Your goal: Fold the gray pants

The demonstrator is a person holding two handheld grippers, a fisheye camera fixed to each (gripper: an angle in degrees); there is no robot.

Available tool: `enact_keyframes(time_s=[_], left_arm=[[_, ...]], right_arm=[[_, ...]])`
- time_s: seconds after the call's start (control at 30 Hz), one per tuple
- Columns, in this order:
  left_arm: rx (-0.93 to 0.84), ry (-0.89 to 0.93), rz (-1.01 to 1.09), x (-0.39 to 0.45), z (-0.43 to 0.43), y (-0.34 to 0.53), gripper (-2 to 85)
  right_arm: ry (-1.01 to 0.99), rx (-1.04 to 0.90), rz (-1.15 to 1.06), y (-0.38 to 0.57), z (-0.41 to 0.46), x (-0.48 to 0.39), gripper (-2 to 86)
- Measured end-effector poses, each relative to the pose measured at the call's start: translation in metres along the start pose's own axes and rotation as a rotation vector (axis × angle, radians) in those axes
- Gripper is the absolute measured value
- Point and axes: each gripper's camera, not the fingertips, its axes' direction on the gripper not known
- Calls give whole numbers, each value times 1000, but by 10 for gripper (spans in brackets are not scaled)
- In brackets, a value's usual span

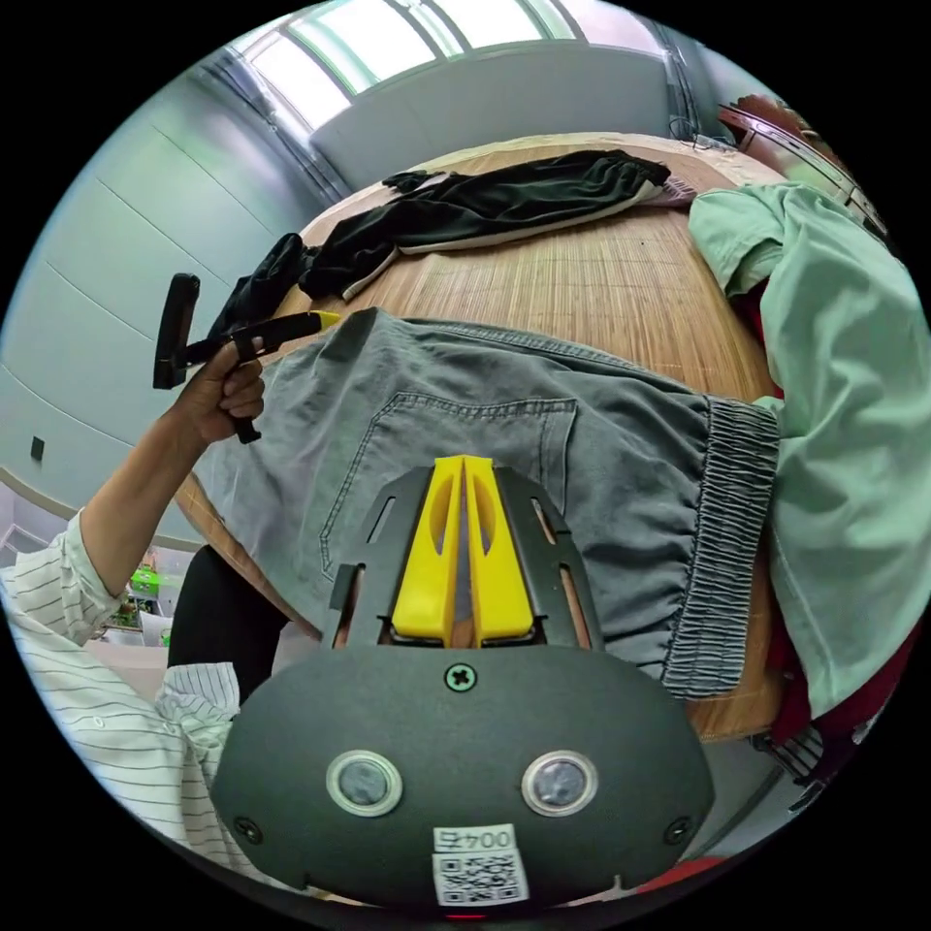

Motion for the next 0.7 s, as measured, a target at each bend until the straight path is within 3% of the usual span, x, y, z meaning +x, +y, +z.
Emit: enact_keyframes(time_s=[0.13,0.27,0.43,0.5,0.7], left_arm=[[-17,-82,-39,-53,-48,88,1],[-134,-116,-210,-135,-51,179,1],[179,-144,-384,-189,-138,269,3],[294,-117,-575,-245,-171,338,7],[581,-89,-1021,-380,-232,510,39]], right_arm=[[74,-38,-3,43,-14,-4,-7],[75,-84,81,64,-8,2,-7],[44,41,7,78,-50,-51,-7],[18,77,-11,86,-60,-68,-7],[-284,152,85,103,-63,-84,-7]])
